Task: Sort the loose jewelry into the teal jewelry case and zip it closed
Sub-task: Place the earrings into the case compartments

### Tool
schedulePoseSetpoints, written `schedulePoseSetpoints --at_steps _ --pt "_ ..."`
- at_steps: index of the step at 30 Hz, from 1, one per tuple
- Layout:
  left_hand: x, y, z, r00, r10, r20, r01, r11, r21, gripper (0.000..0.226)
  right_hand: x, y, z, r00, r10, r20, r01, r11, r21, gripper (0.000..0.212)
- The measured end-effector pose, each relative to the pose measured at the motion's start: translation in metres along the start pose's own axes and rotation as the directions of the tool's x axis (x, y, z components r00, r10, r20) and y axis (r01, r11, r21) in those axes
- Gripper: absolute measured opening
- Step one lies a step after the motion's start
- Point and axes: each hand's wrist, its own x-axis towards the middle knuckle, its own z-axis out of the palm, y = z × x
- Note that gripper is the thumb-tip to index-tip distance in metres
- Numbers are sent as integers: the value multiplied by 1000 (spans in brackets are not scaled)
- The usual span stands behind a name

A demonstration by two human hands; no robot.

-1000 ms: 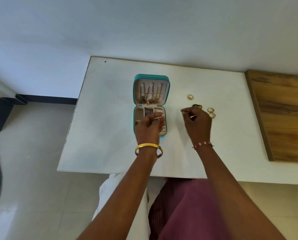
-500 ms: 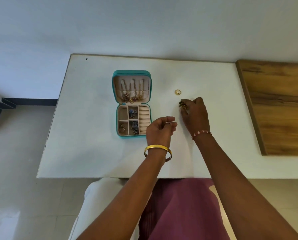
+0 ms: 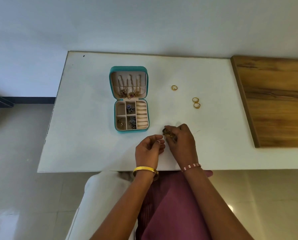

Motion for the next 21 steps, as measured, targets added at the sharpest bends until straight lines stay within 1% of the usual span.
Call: schedulePoseSetpoints --at_steps 2,4,6,8,12,14,16,18,20,21 --pt "1 -3 -6 1000 12 27 -12 1000 -5 23 -3 -1 -1 1000 10 -25 -9 999 49 44" --pt "3 -5 -10 999 12 45 -12 1000 -11 23 -3 0 -1 998 37 -56 -33 997 69 44" --pt "5 -6 -12 998 11 59 -11 1000 -3 23 -1 -2 2 997 56 -50 -55 998 31 38" --pt "6 -6 -13 997 14 70 -14 1000 7 23 -1 -4 5 997 46 -54 -46 999 1 32" --pt "7 -6 -12 998 11 69 -11 1000 -1 21 -4 -6 5 989 35 -145 -29 999 45 19" --pt "7 -6 -12 998 16 68 -17 1000 9 21 -6 -9 2 976 57 -211 -31 992 124 14" --pt "6 -6 -12 997 21 68 -22 1000 13 21 -9 -16 -1 956 142 -258 -73 963 260 12" --pt "6 -7 -13 997 25 67 -26 1000 17 20 -14 -24 -4 926 272 -261 -132 883 451 9" --pt "5 -6 -14 997 26 73 -27 1000 13 19 -21 -31 -5 897 393 -204 -195 764 616 9" --pt "4 -6 -15 997 28 77 -29 1000 12 19 -25 -34 -6 888 430 -162 -223 712 666 11"
